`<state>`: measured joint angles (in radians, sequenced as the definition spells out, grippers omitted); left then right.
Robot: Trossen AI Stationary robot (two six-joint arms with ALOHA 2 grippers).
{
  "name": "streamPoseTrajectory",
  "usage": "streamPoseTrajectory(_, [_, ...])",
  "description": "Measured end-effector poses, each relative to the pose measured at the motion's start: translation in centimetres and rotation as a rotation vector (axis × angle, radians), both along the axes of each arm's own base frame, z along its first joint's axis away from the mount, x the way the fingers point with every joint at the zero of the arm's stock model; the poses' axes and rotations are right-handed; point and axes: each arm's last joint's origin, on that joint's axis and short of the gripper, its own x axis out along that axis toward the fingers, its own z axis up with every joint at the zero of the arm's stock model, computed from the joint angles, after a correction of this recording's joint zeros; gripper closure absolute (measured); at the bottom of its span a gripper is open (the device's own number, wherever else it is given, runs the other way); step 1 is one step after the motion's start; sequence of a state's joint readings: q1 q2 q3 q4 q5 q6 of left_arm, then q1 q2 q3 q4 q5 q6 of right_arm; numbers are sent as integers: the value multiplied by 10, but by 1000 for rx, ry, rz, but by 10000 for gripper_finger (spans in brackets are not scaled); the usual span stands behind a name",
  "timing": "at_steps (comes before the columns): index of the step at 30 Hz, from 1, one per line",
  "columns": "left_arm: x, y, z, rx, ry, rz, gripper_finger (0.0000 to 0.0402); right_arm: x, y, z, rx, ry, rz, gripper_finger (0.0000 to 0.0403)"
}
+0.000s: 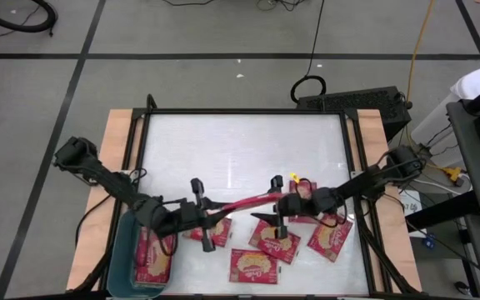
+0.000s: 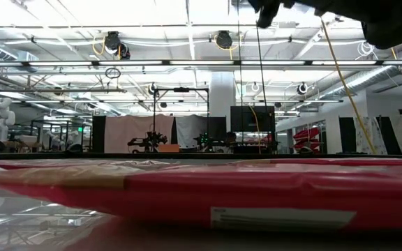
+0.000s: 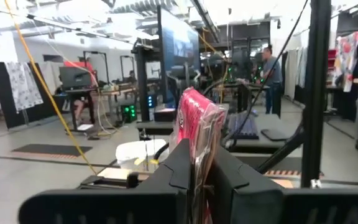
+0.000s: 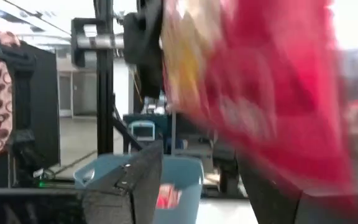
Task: Sort popcorn bags into baskets
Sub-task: Put the red popcorn bag into the blue bin
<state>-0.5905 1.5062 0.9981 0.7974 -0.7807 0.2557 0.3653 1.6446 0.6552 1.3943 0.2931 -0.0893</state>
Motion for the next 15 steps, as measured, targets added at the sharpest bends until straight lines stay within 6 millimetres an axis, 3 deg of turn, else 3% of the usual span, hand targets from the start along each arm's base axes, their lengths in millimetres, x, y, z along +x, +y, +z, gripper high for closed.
streamPoseTrajectory(6, [12, 8, -5, 59, -12, -58, 378, -4, 0, 10, -35, -80, 19, 226])
streamPoseTrajectory(11, [16, 12, -6, 85, -10, -76, 382, -5, 0, 12, -37, -102, 13, 308])
streamPoseTrajectory(15, [15, 10, -7, 128, 2, -68, 351, -5, 0, 12, -40, -99, 16, 380])
